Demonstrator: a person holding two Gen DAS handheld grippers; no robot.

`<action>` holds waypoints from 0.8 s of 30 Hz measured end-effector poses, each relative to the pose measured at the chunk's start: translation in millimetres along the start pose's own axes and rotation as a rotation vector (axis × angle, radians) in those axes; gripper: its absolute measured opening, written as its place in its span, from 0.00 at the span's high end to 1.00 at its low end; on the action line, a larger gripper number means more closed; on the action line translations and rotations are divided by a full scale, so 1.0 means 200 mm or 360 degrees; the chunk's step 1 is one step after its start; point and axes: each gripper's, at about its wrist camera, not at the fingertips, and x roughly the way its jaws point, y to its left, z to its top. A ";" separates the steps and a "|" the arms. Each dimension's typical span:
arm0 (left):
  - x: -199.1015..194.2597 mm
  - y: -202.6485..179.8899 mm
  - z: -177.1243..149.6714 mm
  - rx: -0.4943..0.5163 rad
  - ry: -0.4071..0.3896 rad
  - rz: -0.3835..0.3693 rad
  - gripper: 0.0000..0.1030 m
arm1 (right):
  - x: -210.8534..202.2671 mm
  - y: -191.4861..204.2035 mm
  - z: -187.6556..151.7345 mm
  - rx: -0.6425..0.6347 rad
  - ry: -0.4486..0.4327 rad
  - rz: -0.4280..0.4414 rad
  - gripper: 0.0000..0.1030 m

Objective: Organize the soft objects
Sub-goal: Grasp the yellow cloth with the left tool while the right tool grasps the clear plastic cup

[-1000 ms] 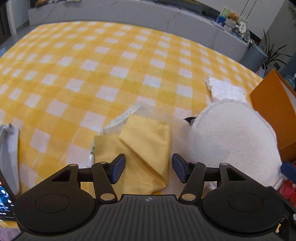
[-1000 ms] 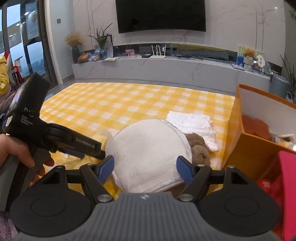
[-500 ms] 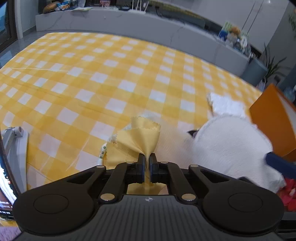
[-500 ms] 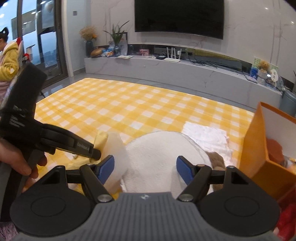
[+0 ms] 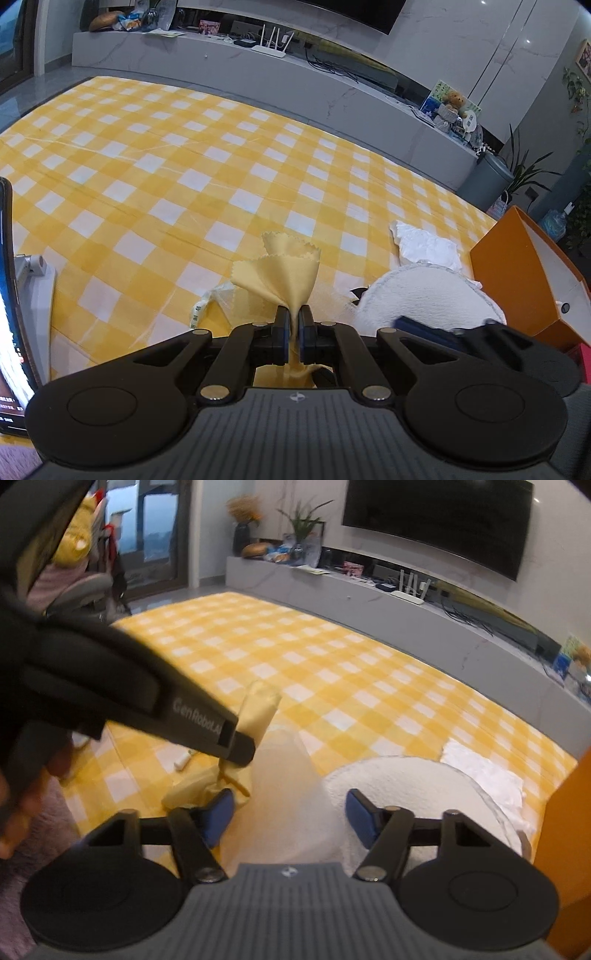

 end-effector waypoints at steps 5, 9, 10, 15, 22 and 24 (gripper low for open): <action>0.01 0.01 0.00 -0.0010 0.0011 -0.0030 0.95 | 0.05 0.04 0.00 -0.0076 0.0032 0.0057 0.58; 0.00 0.01 -0.01 -0.0019 0.0009 -0.0042 0.95 | 0.09 0.05 -0.01 -0.0080 0.0091 0.0073 0.84; 0.00 0.01 -0.01 -0.0019 0.0009 -0.0044 0.95 | 0.10 0.05 -0.02 -0.0078 0.0113 0.0077 0.87; 0.00 0.01 -0.01 -0.0019 0.0001 -0.0045 0.95 | 0.10 0.04 -0.03 -0.0043 0.0118 0.0057 1.00; -0.12 0.01 -0.02 -0.0032 -0.0139 -0.0063 0.95 | -0.06 0.00 0.02 0.0054 -0.0009 0.0077 1.00; -0.15 0.00 -0.02 -0.0034 -0.0153 -0.0078 0.95 | -0.12 -0.02 0.03 0.0107 -0.0047 0.0082 1.00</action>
